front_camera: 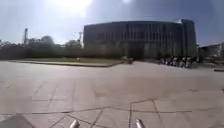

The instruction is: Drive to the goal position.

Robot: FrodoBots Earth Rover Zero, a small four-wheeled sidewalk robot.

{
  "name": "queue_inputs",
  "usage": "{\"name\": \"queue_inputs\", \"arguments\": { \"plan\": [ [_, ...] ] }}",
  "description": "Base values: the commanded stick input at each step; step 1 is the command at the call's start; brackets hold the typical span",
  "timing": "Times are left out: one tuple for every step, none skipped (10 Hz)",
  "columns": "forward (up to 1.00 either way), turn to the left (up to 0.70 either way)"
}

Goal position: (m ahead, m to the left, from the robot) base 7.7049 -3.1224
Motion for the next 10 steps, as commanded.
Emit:
{"name": "queue_inputs", "arguments": {
  "plan": [
    [1.00, 0.00],
    [0.75, -0.19],
    [0.12, -0.64],
    [0.00, -0.86],
    [0.00, -1.00],
    [0.00, -1.00],
    [0.00, -1.00],
    [0.00, -1.00],
    [0.00, -1.00],
    [0.00, -1.00]
  ]
}}
